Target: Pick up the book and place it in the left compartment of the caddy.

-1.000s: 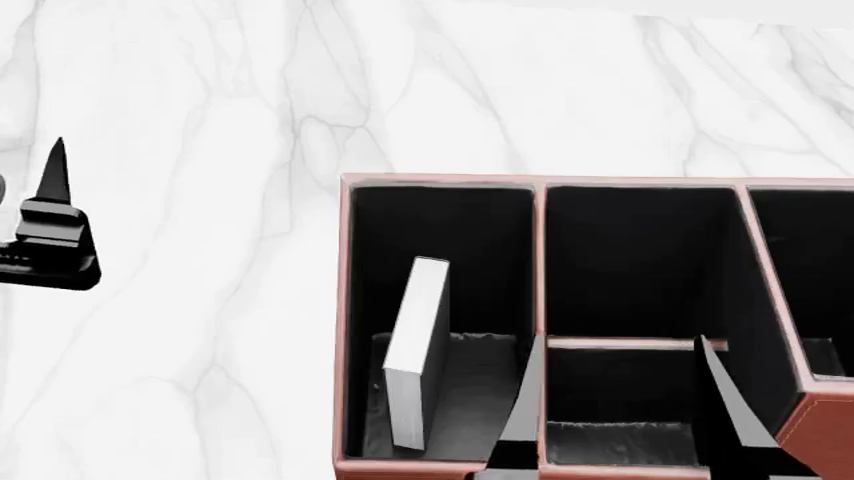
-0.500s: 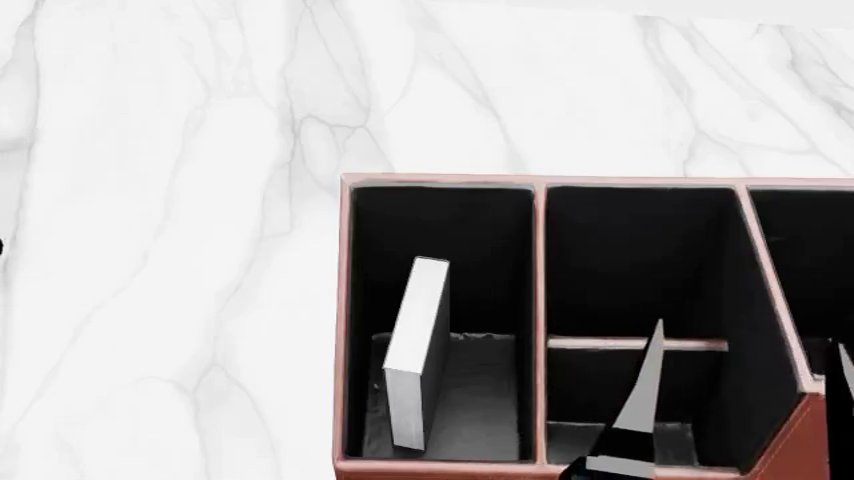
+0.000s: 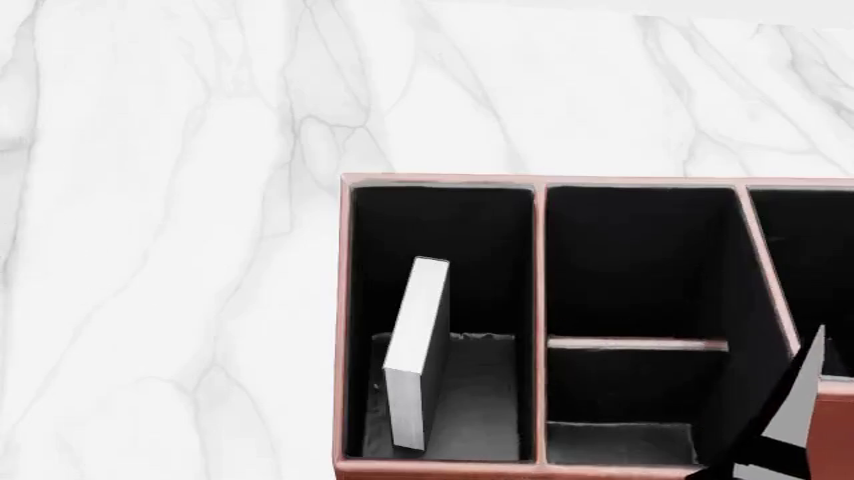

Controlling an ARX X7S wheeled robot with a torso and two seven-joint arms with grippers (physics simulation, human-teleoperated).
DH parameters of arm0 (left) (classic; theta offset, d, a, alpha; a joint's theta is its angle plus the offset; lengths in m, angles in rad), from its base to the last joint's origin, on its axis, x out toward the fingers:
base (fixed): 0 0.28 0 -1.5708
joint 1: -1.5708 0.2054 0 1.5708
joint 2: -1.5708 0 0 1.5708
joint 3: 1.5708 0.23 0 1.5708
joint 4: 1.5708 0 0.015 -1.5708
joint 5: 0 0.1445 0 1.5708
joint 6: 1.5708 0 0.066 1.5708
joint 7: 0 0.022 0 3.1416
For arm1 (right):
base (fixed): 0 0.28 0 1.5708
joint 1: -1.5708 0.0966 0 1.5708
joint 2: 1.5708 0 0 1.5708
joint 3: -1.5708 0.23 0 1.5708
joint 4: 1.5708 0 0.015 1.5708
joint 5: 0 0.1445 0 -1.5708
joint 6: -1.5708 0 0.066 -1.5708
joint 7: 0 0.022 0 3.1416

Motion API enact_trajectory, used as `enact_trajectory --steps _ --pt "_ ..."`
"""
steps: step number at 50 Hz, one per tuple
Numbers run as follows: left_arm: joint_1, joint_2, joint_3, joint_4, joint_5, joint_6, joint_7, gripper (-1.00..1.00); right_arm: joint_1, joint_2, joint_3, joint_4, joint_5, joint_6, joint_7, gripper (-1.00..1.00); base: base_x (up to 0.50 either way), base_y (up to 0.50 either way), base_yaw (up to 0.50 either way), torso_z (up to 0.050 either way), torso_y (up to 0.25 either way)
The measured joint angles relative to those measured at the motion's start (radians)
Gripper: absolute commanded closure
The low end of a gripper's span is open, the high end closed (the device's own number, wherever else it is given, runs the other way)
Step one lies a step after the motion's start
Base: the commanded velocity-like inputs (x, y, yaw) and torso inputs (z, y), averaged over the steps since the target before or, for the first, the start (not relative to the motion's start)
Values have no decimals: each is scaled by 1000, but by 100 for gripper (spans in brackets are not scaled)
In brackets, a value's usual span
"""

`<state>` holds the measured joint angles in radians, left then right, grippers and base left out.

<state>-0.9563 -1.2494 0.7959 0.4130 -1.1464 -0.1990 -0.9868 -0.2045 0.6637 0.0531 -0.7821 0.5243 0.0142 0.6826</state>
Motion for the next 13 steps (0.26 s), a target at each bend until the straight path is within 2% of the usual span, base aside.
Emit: enact_trajectory --steps 13 --pt "23 -70 -29 -5 -28 35 -32 -100 -80 11 106 -16 33 -37 16 -100 0 0 0 0 0"
